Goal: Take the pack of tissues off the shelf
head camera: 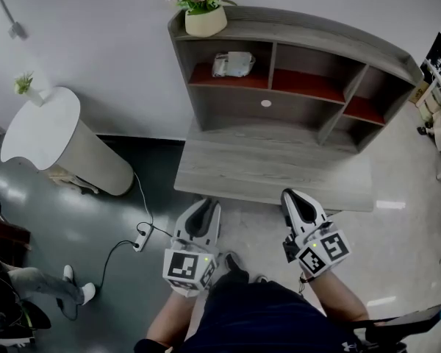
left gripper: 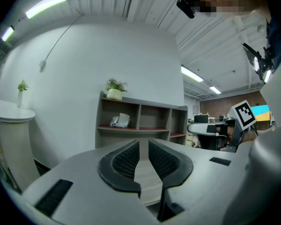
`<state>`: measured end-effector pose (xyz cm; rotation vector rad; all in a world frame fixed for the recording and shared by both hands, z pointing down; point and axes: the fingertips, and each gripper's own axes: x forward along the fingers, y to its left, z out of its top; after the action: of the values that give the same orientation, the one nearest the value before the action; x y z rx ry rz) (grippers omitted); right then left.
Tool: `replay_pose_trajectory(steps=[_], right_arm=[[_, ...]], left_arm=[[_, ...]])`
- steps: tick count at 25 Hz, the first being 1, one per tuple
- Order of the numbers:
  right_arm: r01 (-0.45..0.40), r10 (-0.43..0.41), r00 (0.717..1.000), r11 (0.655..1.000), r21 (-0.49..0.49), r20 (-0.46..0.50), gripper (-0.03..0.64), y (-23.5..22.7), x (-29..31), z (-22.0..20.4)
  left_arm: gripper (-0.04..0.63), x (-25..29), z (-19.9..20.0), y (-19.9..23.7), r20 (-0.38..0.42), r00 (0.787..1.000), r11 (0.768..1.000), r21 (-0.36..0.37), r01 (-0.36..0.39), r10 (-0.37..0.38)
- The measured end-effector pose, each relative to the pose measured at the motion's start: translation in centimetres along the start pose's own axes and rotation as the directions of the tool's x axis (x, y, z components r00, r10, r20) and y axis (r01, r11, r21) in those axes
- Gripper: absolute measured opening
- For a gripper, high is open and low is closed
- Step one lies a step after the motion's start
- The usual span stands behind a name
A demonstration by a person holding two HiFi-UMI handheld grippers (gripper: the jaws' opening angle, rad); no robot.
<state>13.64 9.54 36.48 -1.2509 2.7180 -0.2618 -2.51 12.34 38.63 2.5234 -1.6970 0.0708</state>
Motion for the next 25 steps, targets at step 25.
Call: replay_pose_trajectory(steps=[25], right_arm=[[0.036,-0.034,0.997,0.999,0.022,-0.074,0.012,2.1,10.3,-3.3]], left_arm=[[0.072,1.8,-2.0,11.2,-0.043,0.999,0.998,-0.06,0.001,-0.003]])
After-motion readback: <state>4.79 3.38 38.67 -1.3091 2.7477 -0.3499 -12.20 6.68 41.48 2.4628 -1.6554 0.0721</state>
